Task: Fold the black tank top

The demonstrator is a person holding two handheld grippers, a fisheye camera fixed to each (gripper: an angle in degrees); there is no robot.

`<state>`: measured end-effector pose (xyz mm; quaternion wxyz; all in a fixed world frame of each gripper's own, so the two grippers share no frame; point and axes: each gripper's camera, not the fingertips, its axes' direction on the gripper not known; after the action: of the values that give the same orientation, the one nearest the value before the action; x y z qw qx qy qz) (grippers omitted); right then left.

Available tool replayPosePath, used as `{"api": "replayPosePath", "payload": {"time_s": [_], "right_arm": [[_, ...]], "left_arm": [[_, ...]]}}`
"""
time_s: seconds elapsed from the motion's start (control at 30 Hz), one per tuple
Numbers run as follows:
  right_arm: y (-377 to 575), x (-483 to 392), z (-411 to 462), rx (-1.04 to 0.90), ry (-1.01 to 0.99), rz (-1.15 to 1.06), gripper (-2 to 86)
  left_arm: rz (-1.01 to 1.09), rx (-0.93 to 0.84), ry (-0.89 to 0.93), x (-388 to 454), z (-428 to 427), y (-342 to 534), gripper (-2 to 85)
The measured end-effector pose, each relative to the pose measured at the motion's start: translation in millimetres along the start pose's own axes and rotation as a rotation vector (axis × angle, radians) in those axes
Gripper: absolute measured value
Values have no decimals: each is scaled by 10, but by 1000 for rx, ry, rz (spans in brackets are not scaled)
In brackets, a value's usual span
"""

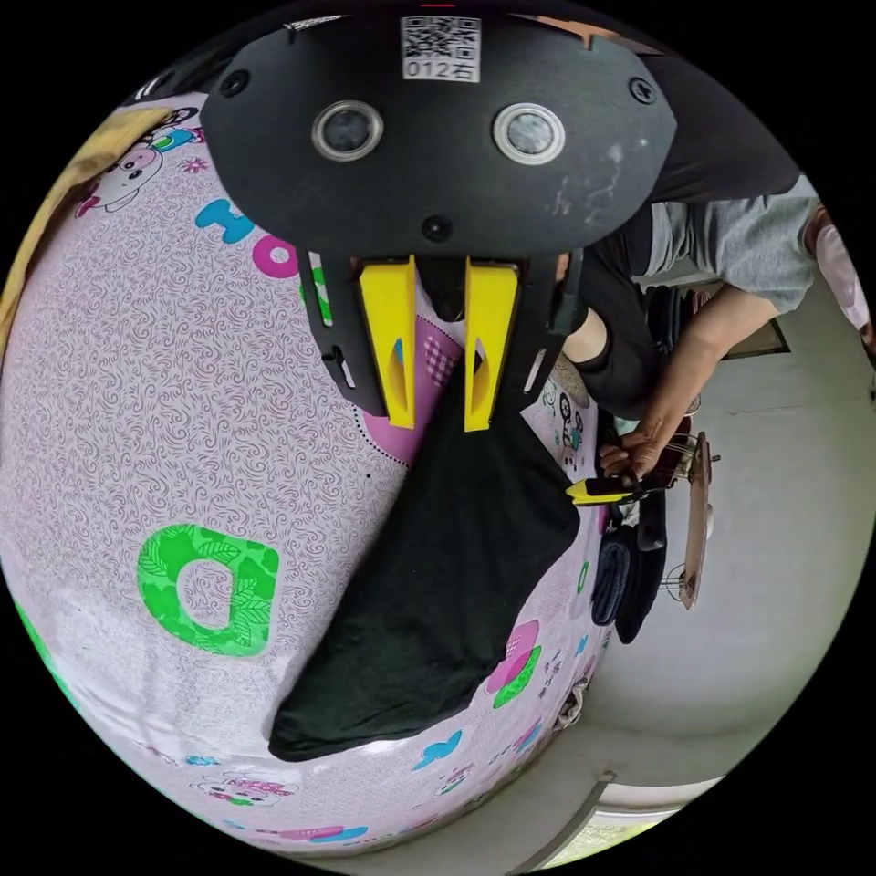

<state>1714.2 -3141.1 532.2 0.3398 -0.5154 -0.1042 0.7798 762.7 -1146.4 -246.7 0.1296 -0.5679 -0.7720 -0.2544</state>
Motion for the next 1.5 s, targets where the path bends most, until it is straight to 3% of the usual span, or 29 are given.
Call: {"api": "replayPosePath", "payload": {"time_s": [0.17,0.5,0.6,0.7,0.87,1.03,1.23,1.5], "right_arm": [[-113,731,595,4,2,30,18],[405,2252,1428,72,-61,65,1],[559,2179,1495,151,74,-91,-5],[541,1908,1834,143,47,-316,-8],[250,1517,3083,-13,45,-572,-8],[109,1669,4257,-173,134,-710,-8],[48,2589,5169,-258,252,-683,-8],[-54,3657,5518,-249,172,-579,-8]], "left_arm": [[14,15,-8,48,44,-25,11],[23,-94,-115,209,290,-213,10],[32,-95,-137,248,296,-233,10],[21,-99,-131,221,313,-242,10],[16,-118,-146,199,373,-273,9],[11,-125,-144,184,386,-298,10],[13,-127,-135,157,364,-309,17],[-48,71,-71,-15,-128,-44,58]]}}
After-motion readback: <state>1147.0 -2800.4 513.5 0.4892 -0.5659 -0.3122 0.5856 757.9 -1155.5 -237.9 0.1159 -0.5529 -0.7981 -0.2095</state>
